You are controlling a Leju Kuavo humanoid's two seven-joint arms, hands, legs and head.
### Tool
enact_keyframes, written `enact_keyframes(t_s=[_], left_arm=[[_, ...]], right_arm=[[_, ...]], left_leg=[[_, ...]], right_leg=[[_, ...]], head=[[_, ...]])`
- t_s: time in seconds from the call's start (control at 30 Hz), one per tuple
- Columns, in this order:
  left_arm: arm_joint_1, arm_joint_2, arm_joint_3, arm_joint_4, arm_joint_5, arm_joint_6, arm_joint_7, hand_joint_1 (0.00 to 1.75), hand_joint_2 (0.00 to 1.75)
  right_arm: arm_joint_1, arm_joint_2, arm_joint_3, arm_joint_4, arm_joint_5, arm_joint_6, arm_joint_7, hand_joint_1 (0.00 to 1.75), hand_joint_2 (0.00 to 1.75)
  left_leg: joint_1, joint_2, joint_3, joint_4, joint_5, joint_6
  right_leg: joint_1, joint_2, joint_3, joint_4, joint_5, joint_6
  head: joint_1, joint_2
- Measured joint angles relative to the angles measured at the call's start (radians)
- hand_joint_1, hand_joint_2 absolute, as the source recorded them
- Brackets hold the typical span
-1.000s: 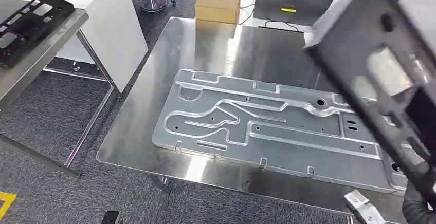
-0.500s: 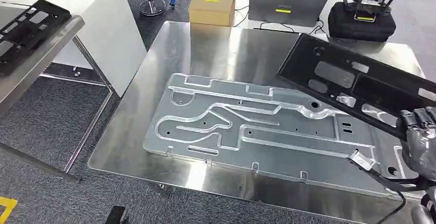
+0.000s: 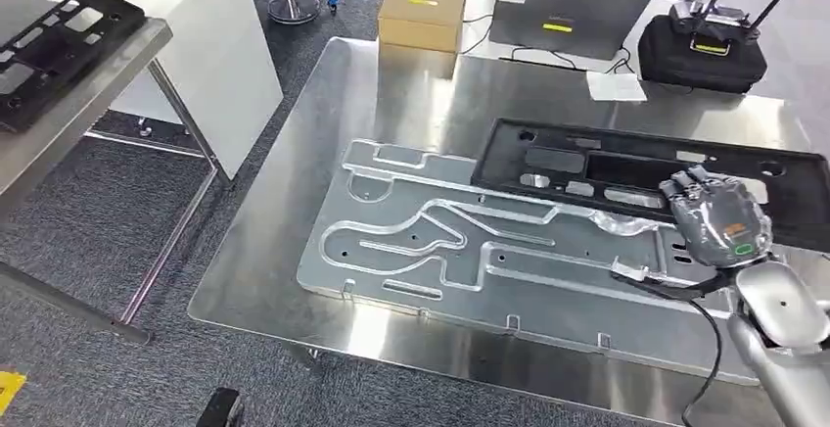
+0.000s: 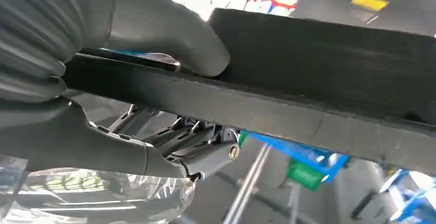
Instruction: Take the parts from the cabinet and place them on the table.
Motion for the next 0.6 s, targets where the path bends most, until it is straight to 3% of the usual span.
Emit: enact_keyframes(t_s=[0.03,0.1,0.13,0.17,0.27,0.33,0.37,0.43,0.47,0.5,0.53,0.6], left_arm=[[0.000,0.000,0.000,0.000,-0.002,0.000,0.001,0.00,0.00],[-0.001,-0.002,0.000,0.000,-0.009,-0.002,0.001,0.00,0.00],[-0.001,-0.002,-0.001,0.000,-0.011,-0.002,0.001,0.00,0.00],[-0.001,-0.002,-0.001,0.000,-0.013,-0.002,0.001,0.00,0.00],[-0.003,-0.002,-0.001,0.000,-0.023,0.000,0.003,0.00,0.00],[-0.004,-0.002,-0.001,-0.001,-0.030,0.000,0.007,0.00,0.00],[-0.004,-0.003,-0.001,-0.001,-0.032,0.000,0.007,0.00,0.00],[-0.004,-0.002,-0.001,-0.001,-0.026,-0.001,0.009,0.00,0.00],[-0.001,-0.002,-0.002,-0.001,-0.024,-0.002,0.010,0.00,0.00],[0.002,-0.003,-0.001,-0.001,-0.024,-0.003,0.010,0.00,0.00],[0.004,-0.003,-0.001,-0.001,-0.024,-0.004,0.011,0.00,0.00],[0.004,-0.003,-0.001,-0.001,-0.024,-0.005,0.011,0.00,0.00]], right_arm=[[-0.013,0.006,0.028,0.022,-0.004,-0.001,-0.002,1.75,1.75],[-0.041,0.014,0.062,0.053,-0.018,-0.005,-0.009,1.75,1.75],[-0.056,0.018,0.076,0.067,-0.025,-0.010,-0.011,0.00,1.75],[-0.074,0.023,0.090,0.081,-0.031,-0.013,-0.011,0.00,1.75],[-0.099,0.042,0.144,0.127,-0.047,-0.029,-0.007,0.00,1.75],[-0.101,0.055,0.165,0.145,-0.058,-0.036,0.002,0.00,1.75],[-0.104,0.060,0.171,0.152,-0.064,-0.043,0.006,0.00,1.75],[-0.107,0.071,0.183,0.166,-0.074,-0.053,0.011,0.00,1.75],[-0.107,0.074,0.187,0.174,-0.077,-0.056,0.012,0.00,1.75],[-0.106,0.079,0.192,0.181,-0.077,-0.058,0.013,0.00,1.75],[-0.105,0.082,0.196,0.185,-0.077,-0.059,0.013,0.00,1.75],[-0.106,0.087,0.205,0.193,-0.078,-0.061,0.014,0.00,1.75]], left_leg=[[0.000,-0.002,0.001,0.002,-0.002,-0.001],[0.000,-0.006,0.004,0.011,-0.010,-0.005],[0.000,-0.007,0.005,0.017,-0.016,-0.010],[-0.004,-0.008,0.001,0.017,-0.018,-0.015],[-0.004,-0.008,-0.002,0.019,-0.017,-0.028],[-0.005,-0.007,-0.004,0.027,-0.030,-0.040],[-0.004,-0.005,-0.017,0.066,-0.055,-0.046],[0.000,-0.002,-0.091,0.217,-0.127,-0.052],[0.001,-0.001,-0.130,0.293,-0.154,-0.054],[0.002,-0.001,-0.158,0.341,-0.161,-0.055],[0.003,-0.001,-0.162,0.339,-0.144,-0.054],[0.003,-0.001,-0.105,0.206,-0.057,-0.048]], right_leg=[[0.000,0.000,0.005,-0.023,0.030,-0.001],[-0.001,0.000,0.075,-0.187,0.134,-0.005],[0.000,0.000,0.110,-0.274,0.164,-0.009],[0.003,-0.001,0.121,-0.279,0.142,-0.014],[0.013,0.005,0.115,-0.288,0.144,-0.029],[0.001,0.001,0.122,-0.295,0.148,-0.042],[0.001,-0.001,0.124,-0.296,0.146,-0.051],[0.004,-0.002,0.124,-0.296,0.145,-0.055],[0.004,-0.003,0.124,-0.295,0.145,-0.056],[0.005,-0.002,0.124,-0.295,0.144,-0.057],[0.006,-0.002,0.125,-0.295,0.144,-0.057],[0.007,-0.001,0.130,-0.294,0.142,-0.056]], head=[[0.000,0.000],[0.000,0.000],[0.000,0.000],[0.000,0.000],[-0.001,0.000],[-0.001,0.000],[-0.005,0.000],[-0.007,0.000],[-0.007,0.000],[-0.007,0.000],[-0.007,0.000],[-0.007,0.000]])
